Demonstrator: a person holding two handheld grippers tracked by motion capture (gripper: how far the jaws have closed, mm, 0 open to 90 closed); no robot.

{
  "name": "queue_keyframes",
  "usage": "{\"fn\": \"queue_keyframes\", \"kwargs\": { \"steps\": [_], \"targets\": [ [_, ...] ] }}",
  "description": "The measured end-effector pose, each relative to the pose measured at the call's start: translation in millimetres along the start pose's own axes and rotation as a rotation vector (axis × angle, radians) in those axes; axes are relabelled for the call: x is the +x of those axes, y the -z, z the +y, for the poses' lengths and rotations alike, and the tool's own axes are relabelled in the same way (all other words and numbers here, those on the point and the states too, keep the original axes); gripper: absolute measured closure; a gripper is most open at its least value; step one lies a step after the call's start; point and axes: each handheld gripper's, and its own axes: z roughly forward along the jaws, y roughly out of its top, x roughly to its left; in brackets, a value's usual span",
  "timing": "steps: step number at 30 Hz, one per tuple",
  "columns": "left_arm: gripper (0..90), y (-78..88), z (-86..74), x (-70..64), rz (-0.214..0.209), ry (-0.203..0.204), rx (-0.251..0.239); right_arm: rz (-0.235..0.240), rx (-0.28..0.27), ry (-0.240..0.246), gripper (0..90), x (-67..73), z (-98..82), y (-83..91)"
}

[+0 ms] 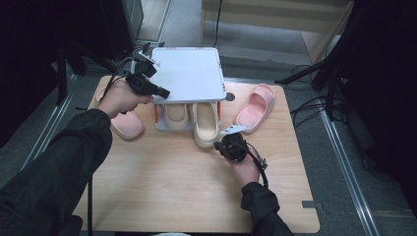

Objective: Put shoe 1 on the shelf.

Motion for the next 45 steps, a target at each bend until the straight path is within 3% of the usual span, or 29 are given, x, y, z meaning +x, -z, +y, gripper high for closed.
{"fn": "queue_keyframes", "kwargs": {
  "steps": [12,24,31,35,38,42,45],
  "targets": [
    [89.2,0.2,-1.1,0.8,-0.004,0.010,-0.007,-0.039,-0.021,-0.048,90.0,-14.0,34.6,-29.4],
    [89.0,0.9,-2.7,2.1,-0.011,0.014,-0.016,-0.016,-0.067,-0.100,89.9,-22.8,43.5,-46.9],
    [83.3,2.9,-5.9,2.6,-0.010,0.028,-0.042,0.025,-0.093,-0.106,84.2,-24.3,35.7,-27.9],
    [73.8,7.2,-7.2,-0.3,-0.026,0.055,-0.022,0.087,-0.063,-0.068,72.7,-21.3,31.1,-14.4],
    [66.7,14.7,-10.1,-5.5,-0.026,0.055,-0.023,0.115,-0.082,-0.043,65.2,-17.5,25.0,-1.2],
    [57.8,30.7,-16.2,-14.9,-0.010,0.049,-0.020,0.184,-0.104,-0.068,51.0,-17.0,21.7,14.4],
    [54.8,42.2,-24.0,-21.8,-0.011,0.048,-0.037,0.175,-0.138,-0.043,44.8,-16.0,17.4,24.0]
  ]
}}
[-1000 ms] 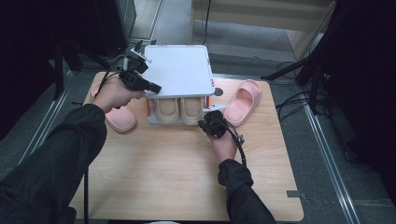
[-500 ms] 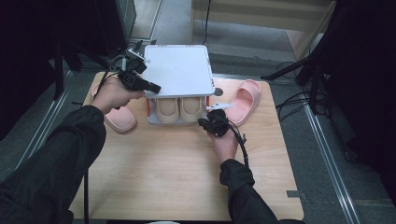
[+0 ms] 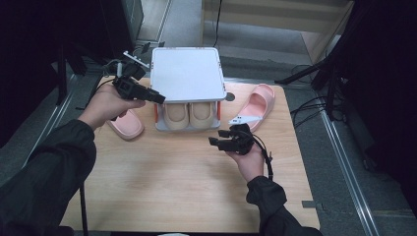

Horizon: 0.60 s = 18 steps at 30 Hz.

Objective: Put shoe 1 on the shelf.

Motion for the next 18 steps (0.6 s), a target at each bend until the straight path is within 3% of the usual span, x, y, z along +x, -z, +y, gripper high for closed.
{"fn": "queue_keyframes", "kwargs": {
  "steps": [7,12,18],
  "targets": [
    [52.6,15.2,-28.6,-7.0,0.015,0.004,-0.018,0.028,0.033,-0.017,44.3,-2.2,-7.7,19.5],
    [53.4,18.4,-48.9,-6.7,0.035,0.021,-0.023,0.027,0.043,0.040,46.0,4.8,-12.7,30.9],
    [54.5,14.0,-78.0,-7.8,0.060,0.036,-0.046,0.066,0.031,0.050,49.5,10.6,-20.3,36.5]
  ]
}}
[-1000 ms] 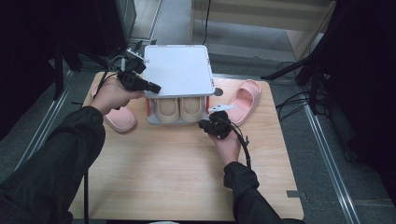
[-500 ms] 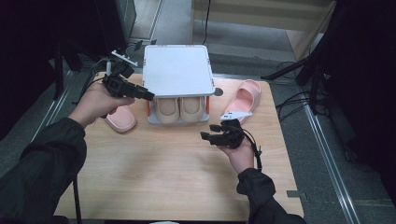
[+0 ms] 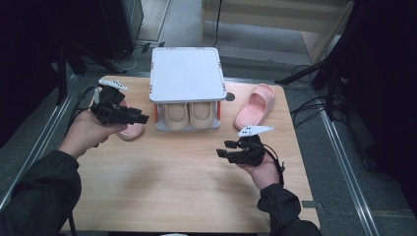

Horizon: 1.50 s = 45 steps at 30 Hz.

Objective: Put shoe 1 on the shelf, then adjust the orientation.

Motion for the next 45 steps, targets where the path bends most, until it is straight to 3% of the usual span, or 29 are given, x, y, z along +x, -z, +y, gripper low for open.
{"fn": "queue_keyframes", "kwargs": {
  "steps": [2,6,11,17,21,27,32,41,45],
  "targets": [
    [55.4,-2.8,-7.2,0.1,0.003,0.002,-0.003,0.000,-0.010,0.026,51.3,2.0,0.5,0.3],
    [56.2,-11.3,-24.5,1.7,0.023,0.006,0.001,0.004,-0.024,0.035,53.0,4.1,1.9,-2.2],
    [62.5,-17.3,-41.4,9.7,0.002,0.034,-0.004,-0.004,0.009,0.047,55.6,5.0,3.9,-7.7],
    [67.3,-20.1,-59.5,23.0,0.009,0.076,-0.042,0.002,0.011,0.022,57.5,2.5,5.4,-7.8],
    [70.0,-23.7,-65.3,33.5,0.036,0.065,-0.027,0.009,-0.004,0.004,60.5,1.8,6.4,-5.5],
    [78.5,-23.7,-71.9,55.9,0.059,0.117,-0.028,0.015,0.012,0.023,60.8,4.3,5.4,-7.0],
    [88.2,-25.0,-74.8,76.0,0.113,0.159,-0.033,0.003,0.031,0.032,60.7,6.9,3.1,-8.4],
    [89.3,-40.7,-74.6,113.8,0.203,0.202,-0.015,-0.029,0.052,0.037,60.3,8.9,-3.6,-4.6],
    [89.3,-49.1,-75.0,130.4,0.212,0.241,-0.017,-0.044,0.054,0.026,59.5,8.0,-7.8,-0.6]
  ]
}}
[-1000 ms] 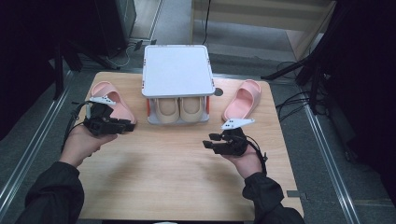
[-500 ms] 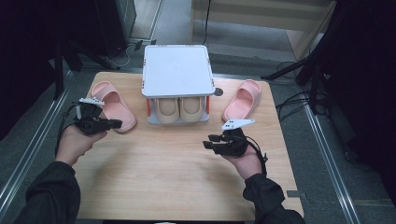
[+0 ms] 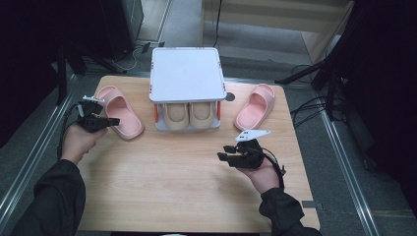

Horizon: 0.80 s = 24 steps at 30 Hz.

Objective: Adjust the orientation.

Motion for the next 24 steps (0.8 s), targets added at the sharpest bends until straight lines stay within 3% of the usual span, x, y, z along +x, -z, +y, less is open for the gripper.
{"fn": "queue_keyframes", "kwargs": {
  "steps": [4,6,13,24],
  "targets": [
    [89.3,-8.2,-0.5,11.2,0.011,0.032,-0.013,-0.017,0.004,-0.010,58.4,-1.3,-4.9,4.8],
    [89.2,-9.5,-0.9,15.7,-0.011,0.057,-0.029,-0.019,0.007,-0.008,57.3,-1.3,-7.6,6.7],
    [89.1,-7.6,1.3,19.7,0.026,0.043,-0.008,-0.034,0.020,-0.003,57.0,0.6,-11.6,8.8],
    [87.1,4.7,-8.7,32.9,0.024,0.061,0.001,-0.035,0.012,0.016,56.9,1.3,-8.8,6.3]
  ]
}}
